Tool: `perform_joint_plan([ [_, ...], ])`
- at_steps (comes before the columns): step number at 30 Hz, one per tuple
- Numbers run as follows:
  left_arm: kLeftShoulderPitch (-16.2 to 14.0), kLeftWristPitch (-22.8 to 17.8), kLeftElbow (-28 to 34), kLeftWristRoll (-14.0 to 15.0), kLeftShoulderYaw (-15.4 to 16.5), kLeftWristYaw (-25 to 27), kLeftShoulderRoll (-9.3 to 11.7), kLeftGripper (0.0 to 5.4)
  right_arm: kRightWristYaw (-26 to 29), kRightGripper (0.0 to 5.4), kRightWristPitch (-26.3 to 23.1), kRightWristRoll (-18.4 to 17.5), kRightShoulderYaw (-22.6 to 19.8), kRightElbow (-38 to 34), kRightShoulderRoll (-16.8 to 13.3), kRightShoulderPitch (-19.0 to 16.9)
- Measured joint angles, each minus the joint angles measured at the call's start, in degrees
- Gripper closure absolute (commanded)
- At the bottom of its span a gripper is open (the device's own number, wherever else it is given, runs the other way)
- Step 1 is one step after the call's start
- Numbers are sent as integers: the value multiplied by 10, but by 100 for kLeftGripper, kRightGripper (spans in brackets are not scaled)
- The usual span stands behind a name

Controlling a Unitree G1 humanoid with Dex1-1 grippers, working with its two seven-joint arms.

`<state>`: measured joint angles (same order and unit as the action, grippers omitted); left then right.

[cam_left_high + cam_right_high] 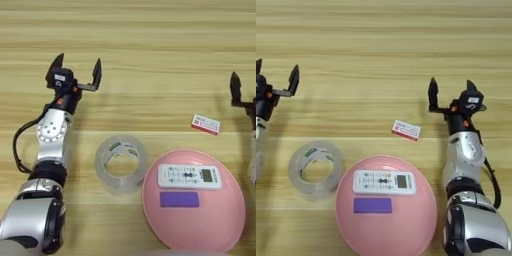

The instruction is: Move the objects on the table

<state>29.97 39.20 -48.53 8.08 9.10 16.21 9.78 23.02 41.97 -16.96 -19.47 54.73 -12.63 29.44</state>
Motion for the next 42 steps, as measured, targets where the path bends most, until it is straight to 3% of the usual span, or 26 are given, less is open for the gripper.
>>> perform_joint_plan([
  [4,-3,2,-4,-15,-5,-14,-1,0,9,6,2,5,14,-46,-2,-2],
  [8,-4,6,-15,-20,-6,-24,-2,0,51,6,-20,6,48,-137,-7,-10],
  [17,0,23,-50,-33,-7,-45,-6,0,163,6,-191,-28,168,-412,-12,-54],
  [23,4,38,-65,-35,-7,-56,-12,0,206,6,-306,-27,240,-503,-31,-84],
  [29,6,44,-76,-35,-5,-62,-18,0,226,6,-410,-22,289,-552,-39,-85],
  [34,11,51,-81,-34,-4,-65,-18,0,226,6,-466,11,327,-554,-45,-79],
  [42,12,56,-84,-32,-3,-62,-19,0,212,6,-545,59,378,-513,-20,-56],
])
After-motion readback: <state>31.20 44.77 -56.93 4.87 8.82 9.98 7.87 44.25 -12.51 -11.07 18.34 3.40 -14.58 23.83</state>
